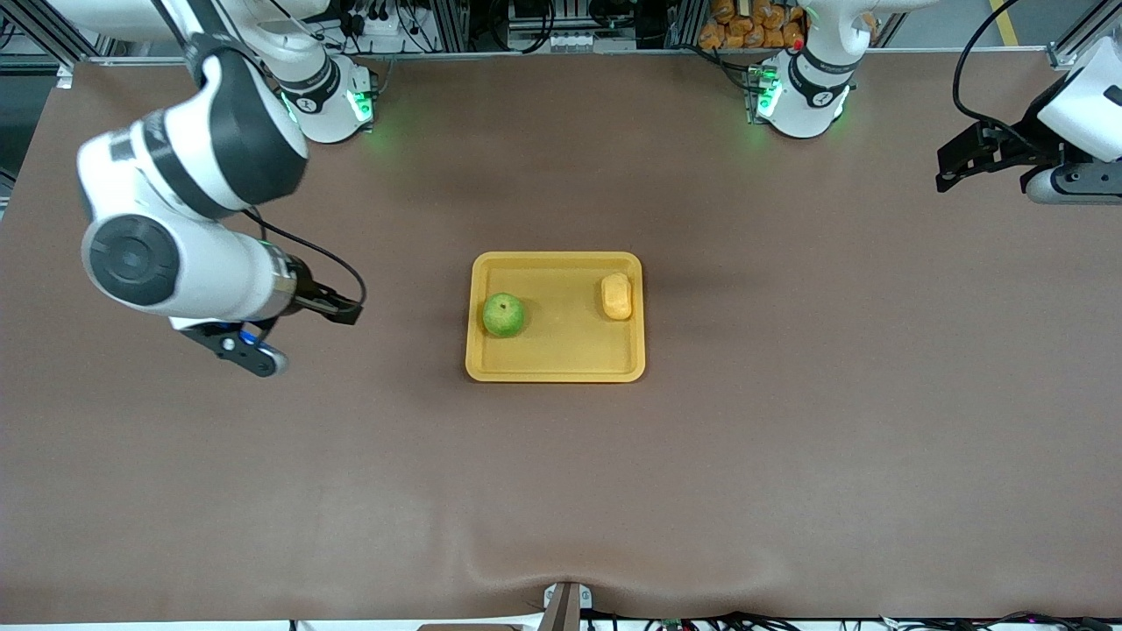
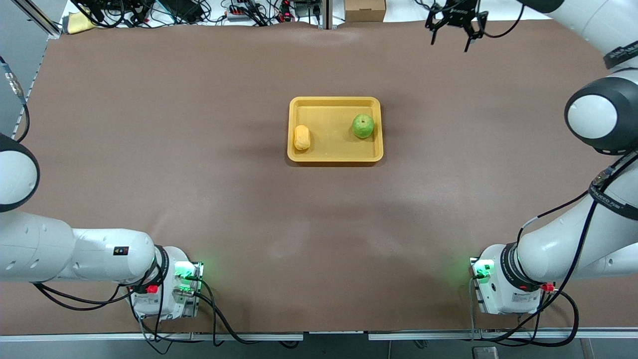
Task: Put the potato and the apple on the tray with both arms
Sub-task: 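Open the right gripper and raise it away from the tray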
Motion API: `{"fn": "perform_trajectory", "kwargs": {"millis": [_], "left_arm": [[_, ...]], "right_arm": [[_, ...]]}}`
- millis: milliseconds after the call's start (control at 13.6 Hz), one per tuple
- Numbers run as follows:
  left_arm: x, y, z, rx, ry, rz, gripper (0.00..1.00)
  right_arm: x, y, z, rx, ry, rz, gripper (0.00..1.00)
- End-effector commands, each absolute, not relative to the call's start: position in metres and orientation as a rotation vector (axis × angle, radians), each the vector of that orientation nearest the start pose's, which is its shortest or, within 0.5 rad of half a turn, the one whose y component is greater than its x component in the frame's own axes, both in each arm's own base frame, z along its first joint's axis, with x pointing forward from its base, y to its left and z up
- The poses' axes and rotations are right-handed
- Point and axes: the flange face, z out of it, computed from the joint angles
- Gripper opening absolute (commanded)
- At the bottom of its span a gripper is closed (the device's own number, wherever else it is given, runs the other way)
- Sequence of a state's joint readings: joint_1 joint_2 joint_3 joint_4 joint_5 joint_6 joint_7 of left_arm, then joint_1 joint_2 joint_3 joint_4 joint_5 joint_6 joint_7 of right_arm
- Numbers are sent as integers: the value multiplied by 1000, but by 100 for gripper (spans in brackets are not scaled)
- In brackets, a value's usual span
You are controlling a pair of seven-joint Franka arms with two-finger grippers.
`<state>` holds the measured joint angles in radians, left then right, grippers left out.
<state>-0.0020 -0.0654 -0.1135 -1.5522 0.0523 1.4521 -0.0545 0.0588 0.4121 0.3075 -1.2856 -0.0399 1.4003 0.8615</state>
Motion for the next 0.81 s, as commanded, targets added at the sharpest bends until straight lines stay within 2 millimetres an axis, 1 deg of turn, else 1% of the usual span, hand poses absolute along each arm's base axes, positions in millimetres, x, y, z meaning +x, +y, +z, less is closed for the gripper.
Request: {"fn": "perform_trajectory", "kwargs": {"millis": [0, 73, 147, 220, 293, 367, 514, 660, 734], "left_arm": [[510, -55, 665, -3093, 112, 43, 100], [509, -57, 666, -3093, 116, 41, 100], [509, -59, 668, -3094, 117, 31, 100], [509, -59, 669, -3094, 119, 33, 100], [508, -57, 669, -3092, 113, 50, 100], [508, -52, 671, -3094, 97, 43, 100], [508, -49, 674, -3096, 85, 36, 100], [508, -49, 672, -3093, 89, 43, 100], [507, -48, 669, -3093, 94, 60, 100]], "right_arm": [[607, 175, 536, -3107, 800, 369, 100], [609, 164, 540, -3105, 770, 366, 100], [602, 157, 553, -3121, 708, 363, 100], [600, 142, 564, -3123, 684, 346, 100], [597, 133, 575, -3128, 665, 320, 100], [594, 121, 587, -3136, 607, 289, 100], [590, 97, 599, -3160, 444, 287, 100], [585, 67, 616, -3162, 357, 251, 100], [582, 57, 623, -3165, 313, 234, 100]]}}
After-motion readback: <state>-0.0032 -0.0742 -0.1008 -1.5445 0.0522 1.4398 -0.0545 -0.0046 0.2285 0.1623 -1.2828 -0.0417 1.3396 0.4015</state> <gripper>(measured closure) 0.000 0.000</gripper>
